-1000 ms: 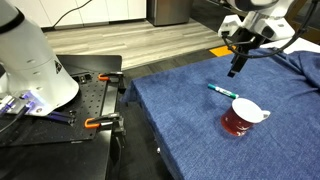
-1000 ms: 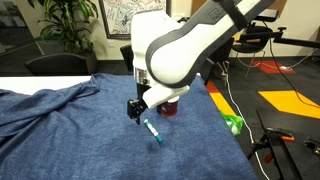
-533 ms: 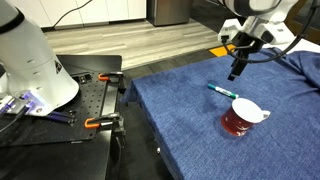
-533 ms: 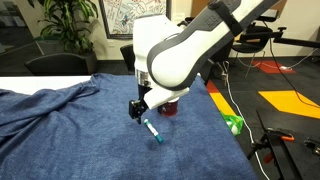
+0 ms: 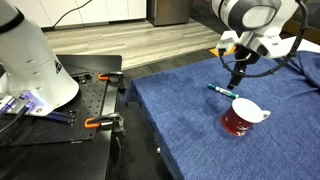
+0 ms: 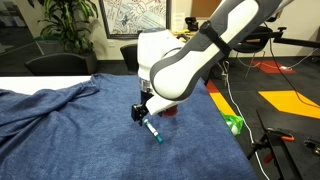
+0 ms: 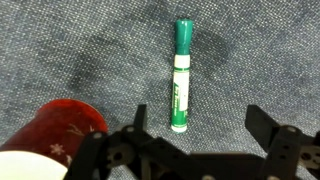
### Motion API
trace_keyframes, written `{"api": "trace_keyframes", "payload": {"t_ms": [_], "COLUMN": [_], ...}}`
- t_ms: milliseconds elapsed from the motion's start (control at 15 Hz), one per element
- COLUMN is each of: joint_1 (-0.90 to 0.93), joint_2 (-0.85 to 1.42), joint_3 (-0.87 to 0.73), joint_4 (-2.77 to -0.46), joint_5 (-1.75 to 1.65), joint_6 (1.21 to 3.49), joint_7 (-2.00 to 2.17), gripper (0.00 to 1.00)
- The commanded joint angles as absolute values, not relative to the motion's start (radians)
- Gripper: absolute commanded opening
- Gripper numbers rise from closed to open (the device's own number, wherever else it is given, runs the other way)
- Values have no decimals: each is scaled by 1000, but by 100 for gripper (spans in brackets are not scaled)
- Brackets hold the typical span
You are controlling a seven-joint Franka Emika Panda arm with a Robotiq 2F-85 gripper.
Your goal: Place the green marker inside the red mug
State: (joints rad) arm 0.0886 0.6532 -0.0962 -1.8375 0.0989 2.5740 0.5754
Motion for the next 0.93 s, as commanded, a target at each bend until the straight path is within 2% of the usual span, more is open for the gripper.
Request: {"api": "trace_keyframes", "payload": {"t_ms": [0, 867], "joint_1": [73, 49], "joint_2": [678, 739], "joint_3": [-93, -76], "joint_4": [-1823, -1774], "joint_5": [131, 155], "joint_6": [2588, 2564], "joint_7": [550, 525], "gripper": [100, 100]}}
